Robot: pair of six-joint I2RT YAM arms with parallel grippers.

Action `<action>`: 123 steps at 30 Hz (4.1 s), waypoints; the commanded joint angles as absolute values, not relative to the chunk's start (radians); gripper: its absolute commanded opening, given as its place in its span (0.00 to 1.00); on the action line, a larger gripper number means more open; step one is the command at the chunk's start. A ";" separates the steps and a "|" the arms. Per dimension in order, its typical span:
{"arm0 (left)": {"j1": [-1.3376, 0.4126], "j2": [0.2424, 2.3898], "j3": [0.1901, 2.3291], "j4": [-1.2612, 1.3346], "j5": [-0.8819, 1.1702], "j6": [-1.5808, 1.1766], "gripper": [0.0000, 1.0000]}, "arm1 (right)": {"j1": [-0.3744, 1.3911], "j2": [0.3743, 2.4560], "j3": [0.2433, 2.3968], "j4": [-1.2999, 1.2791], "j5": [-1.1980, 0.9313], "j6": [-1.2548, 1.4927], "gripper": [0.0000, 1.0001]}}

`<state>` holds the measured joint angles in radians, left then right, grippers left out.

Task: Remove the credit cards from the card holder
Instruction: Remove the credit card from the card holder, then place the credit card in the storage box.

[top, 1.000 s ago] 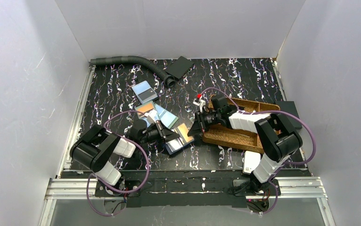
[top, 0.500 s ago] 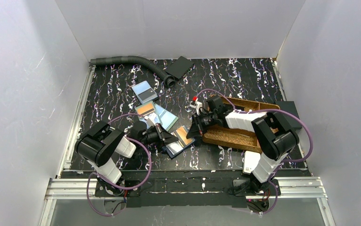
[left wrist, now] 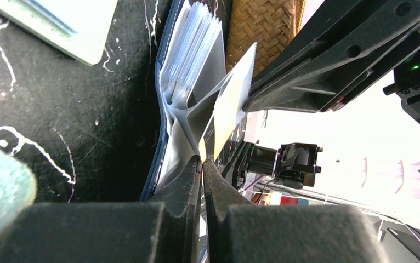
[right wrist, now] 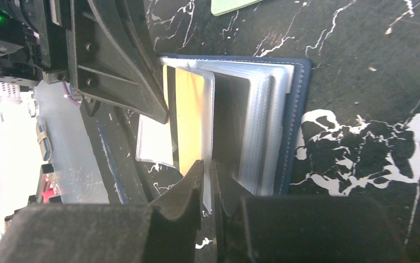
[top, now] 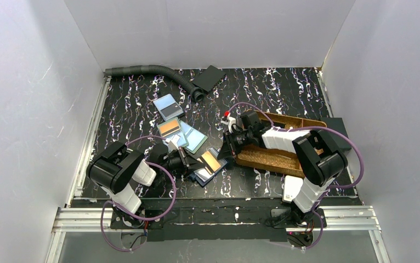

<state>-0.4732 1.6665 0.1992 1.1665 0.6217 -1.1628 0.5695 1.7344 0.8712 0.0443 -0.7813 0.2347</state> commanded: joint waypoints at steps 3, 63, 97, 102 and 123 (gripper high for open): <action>-0.466 1.652 0.169 1.175 0.651 -1.135 0.00 | 0.551 1.758 0.874 0.002 -0.655 0.181 0.20; -0.463 1.174 0.141 0.822 0.726 -1.086 0.00 | 0.675 1.709 0.995 -0.210 -0.982 -0.153 0.56; -0.451 0.985 0.193 0.716 0.668 -0.997 0.47 | 0.575 1.615 1.115 -0.515 -1.076 -0.432 0.01; -0.417 0.806 0.164 0.628 0.545 -0.975 0.88 | 0.531 1.495 1.139 -0.628 -0.898 -0.600 0.01; -0.395 0.846 0.273 0.578 0.642 -1.027 0.98 | 0.367 1.149 1.299 -0.897 -0.118 -0.829 0.01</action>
<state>-0.4021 0.8383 0.2017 0.5700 0.6145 -1.0183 0.3796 1.2011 1.2701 -0.8526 -0.2644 -0.8012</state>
